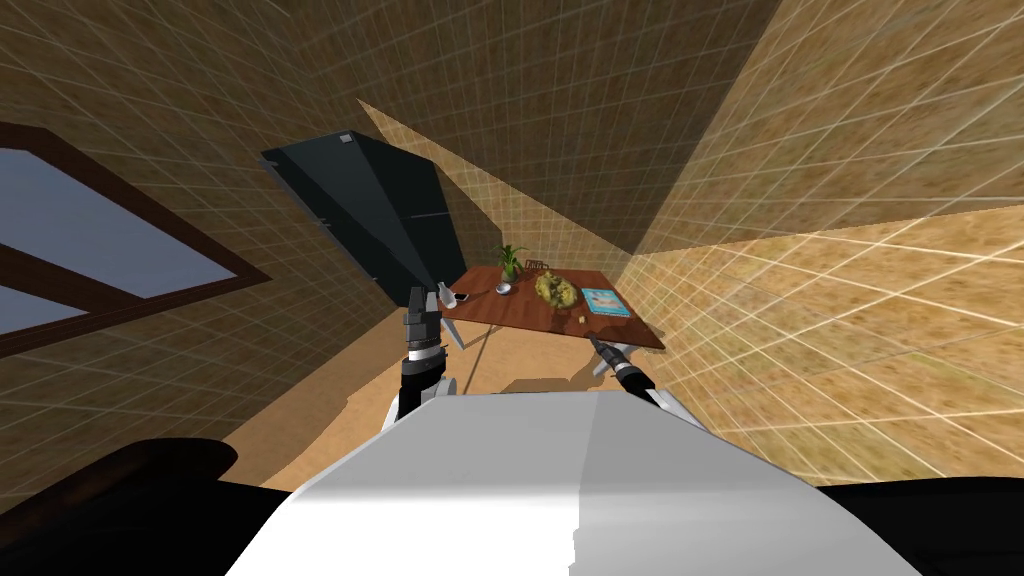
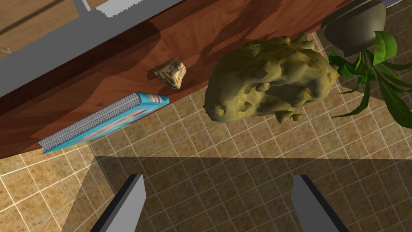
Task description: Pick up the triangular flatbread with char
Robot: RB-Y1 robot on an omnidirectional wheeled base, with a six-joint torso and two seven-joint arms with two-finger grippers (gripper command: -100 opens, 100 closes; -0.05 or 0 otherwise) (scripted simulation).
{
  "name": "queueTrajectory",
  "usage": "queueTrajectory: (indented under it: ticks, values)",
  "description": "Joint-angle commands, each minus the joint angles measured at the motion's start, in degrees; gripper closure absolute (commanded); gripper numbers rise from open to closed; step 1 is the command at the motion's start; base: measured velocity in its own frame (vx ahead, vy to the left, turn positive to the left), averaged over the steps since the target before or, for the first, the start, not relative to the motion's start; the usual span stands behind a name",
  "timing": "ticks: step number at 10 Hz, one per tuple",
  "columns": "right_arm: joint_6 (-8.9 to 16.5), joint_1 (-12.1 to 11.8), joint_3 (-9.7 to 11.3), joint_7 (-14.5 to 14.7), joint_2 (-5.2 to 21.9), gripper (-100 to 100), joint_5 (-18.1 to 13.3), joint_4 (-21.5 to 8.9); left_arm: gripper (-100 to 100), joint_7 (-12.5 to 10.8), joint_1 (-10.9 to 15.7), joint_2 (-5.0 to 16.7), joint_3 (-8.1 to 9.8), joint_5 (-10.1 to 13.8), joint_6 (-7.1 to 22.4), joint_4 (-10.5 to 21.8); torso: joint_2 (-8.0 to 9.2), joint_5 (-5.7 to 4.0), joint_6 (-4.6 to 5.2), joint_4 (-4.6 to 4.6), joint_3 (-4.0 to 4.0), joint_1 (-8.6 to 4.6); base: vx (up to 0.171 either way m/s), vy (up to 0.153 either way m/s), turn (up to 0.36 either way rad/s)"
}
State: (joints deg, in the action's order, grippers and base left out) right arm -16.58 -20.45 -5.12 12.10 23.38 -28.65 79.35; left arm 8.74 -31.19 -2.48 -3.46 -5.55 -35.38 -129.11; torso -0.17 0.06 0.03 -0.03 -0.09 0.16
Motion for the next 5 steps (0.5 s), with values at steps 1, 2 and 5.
queueTrajectory:
  ticks: [1, 2, 5]
  values:
    - [1.1, 1.4, 0.1, 0.7, 0.6, -100, -1.5, -2.9, 0, 0.0, 0.0, 0.0, 0.00, 0.0, 0.0, 0.0, 0.00, 0.00, 0.00, 0.00, 0.00, 0.00, 0.069, 0.055, 0.029]
    - [1.1, 1.4, 0.1, 0.7, 0.6, -100, -1.5, -3.7, 0, 0.0, 0.0, 0.0, 0.00, 0.0, 0.0, 0.0, -0.03, 0.00, -0.01, 0.00, -0.01, 0.00, 0.061, 0.028, 0.015]
    - [2.7, 4.3, 0.4, 1.5, 1.8, -100, -3.7, -8.7, 0, 0.0, 0.0, 0.0, 0.00, 0.0, 0.0, 0.0, -0.01, -0.03, 0.00, 0.00, -0.01, -0.13, 0.070, 0.026, 0.017]
